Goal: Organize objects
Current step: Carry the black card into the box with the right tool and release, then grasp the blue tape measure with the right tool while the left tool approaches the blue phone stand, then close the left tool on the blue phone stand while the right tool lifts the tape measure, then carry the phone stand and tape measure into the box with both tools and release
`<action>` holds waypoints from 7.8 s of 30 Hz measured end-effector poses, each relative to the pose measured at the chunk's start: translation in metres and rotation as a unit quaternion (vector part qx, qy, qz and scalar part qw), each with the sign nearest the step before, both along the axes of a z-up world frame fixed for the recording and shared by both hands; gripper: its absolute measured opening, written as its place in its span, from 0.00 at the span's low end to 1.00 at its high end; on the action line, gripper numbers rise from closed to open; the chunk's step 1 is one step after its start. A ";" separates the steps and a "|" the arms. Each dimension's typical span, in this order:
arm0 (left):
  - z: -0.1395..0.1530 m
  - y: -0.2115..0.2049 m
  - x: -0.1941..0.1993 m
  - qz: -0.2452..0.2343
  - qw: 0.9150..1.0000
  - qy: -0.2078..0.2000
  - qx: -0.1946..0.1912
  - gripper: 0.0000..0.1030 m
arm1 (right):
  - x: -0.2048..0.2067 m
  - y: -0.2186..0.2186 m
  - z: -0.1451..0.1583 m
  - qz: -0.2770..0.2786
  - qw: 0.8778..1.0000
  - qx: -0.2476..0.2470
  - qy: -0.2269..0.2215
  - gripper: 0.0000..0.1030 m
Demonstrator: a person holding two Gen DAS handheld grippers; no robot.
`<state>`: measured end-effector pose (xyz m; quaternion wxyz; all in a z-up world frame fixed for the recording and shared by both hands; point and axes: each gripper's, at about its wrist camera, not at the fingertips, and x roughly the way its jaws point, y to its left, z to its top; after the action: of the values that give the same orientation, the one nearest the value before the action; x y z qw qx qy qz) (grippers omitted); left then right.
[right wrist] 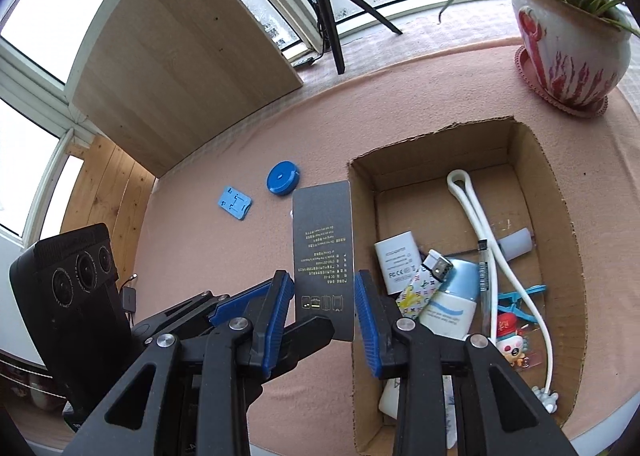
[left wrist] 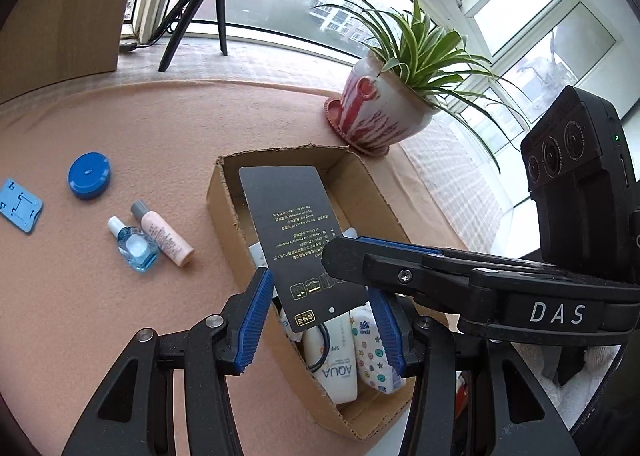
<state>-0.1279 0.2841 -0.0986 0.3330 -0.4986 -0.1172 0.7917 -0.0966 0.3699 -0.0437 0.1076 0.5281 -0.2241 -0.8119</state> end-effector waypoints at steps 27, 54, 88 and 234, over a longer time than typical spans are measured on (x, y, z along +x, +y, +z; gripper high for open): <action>-0.027 -0.057 -0.009 0.069 0.996 -0.012 -0.051 0.64 | -0.003 0.053 -0.022 -0.057 0.998 0.019 -0.003 0.39; -0.026 -0.225 -0.089 0.204 0.970 -0.019 -0.130 0.64 | -0.076 -0.086 -0.017 0.066 0.996 0.057 0.018 0.39; -0.095 -0.209 -0.157 0.140 0.949 -0.003 -0.282 0.29 | -0.207 -0.158 -0.104 0.052 0.986 0.128 -0.091 0.39; -0.004 0.011 -0.001 0.050 0.989 0.066 -0.124 0.55 | 0.094 0.012 0.004 -0.046 0.968 0.224 0.099 0.62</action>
<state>-0.1290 0.2947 -0.1021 0.2352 -0.4760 -0.0203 0.8472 -0.0022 0.3814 -0.0396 -0.0289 0.4446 -0.0482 -0.8940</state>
